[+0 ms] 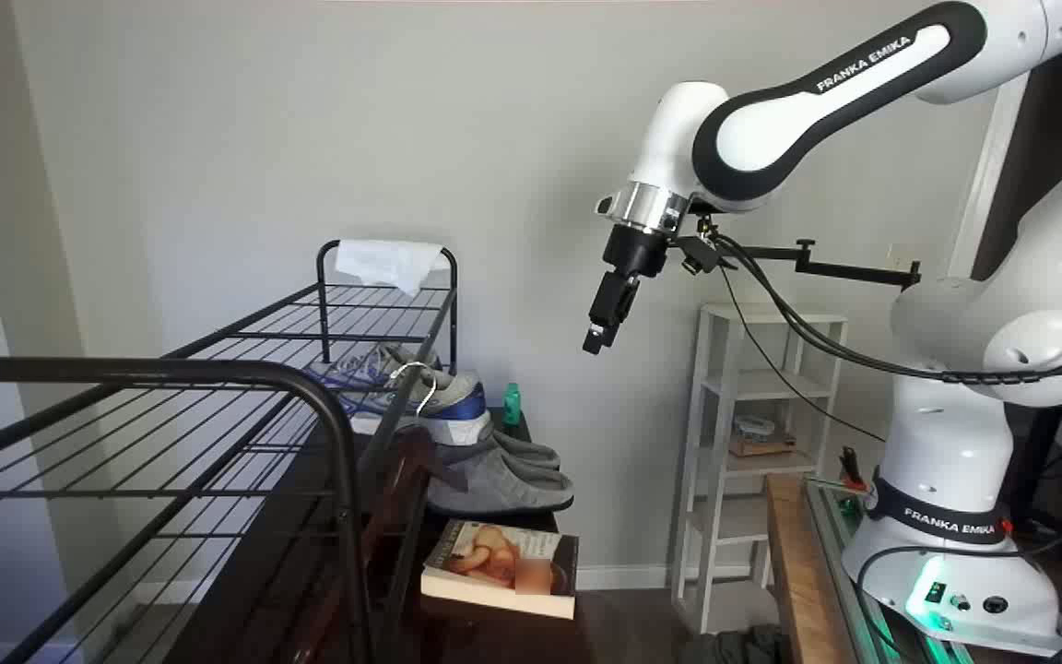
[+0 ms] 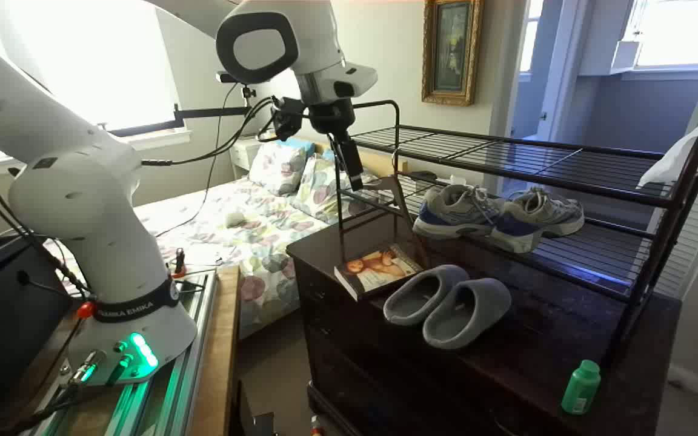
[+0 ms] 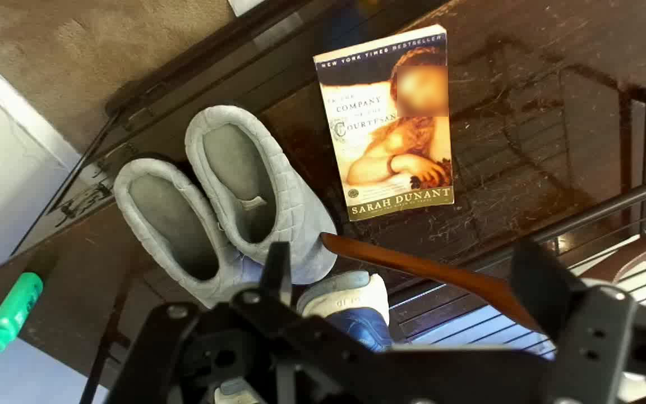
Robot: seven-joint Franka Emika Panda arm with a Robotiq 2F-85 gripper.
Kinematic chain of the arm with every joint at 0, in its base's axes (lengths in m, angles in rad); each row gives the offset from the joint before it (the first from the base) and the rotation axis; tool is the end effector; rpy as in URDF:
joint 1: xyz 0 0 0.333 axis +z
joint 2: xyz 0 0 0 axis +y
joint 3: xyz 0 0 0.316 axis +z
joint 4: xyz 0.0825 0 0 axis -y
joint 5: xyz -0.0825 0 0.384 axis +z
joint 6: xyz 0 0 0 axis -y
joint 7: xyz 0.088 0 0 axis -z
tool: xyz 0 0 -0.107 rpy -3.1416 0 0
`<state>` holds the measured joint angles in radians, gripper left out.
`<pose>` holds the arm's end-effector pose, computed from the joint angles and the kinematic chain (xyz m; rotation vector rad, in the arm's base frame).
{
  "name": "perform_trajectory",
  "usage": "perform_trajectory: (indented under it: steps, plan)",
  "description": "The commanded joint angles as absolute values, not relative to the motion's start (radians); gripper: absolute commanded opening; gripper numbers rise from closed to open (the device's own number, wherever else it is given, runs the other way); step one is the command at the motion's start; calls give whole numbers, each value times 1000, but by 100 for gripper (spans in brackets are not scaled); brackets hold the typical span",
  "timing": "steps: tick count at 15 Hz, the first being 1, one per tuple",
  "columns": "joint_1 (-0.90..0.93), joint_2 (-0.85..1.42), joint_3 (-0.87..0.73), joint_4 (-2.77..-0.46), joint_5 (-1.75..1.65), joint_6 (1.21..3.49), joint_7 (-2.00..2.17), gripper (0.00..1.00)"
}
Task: Slightly move the shoe rack
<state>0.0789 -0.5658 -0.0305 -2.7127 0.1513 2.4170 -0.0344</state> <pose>0.3801 0.0195 0.4243 -2.9814 0.0216 -0.4014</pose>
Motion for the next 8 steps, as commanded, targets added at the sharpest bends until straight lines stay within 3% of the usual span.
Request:
perform_trajectory:
  steps: [1, 8]
  plan:
    - [75, -566, -27, -2711, 153, 2413, -36, 100]
    - [116, -515, -41, -2637, 156, 2438, -125, 100]
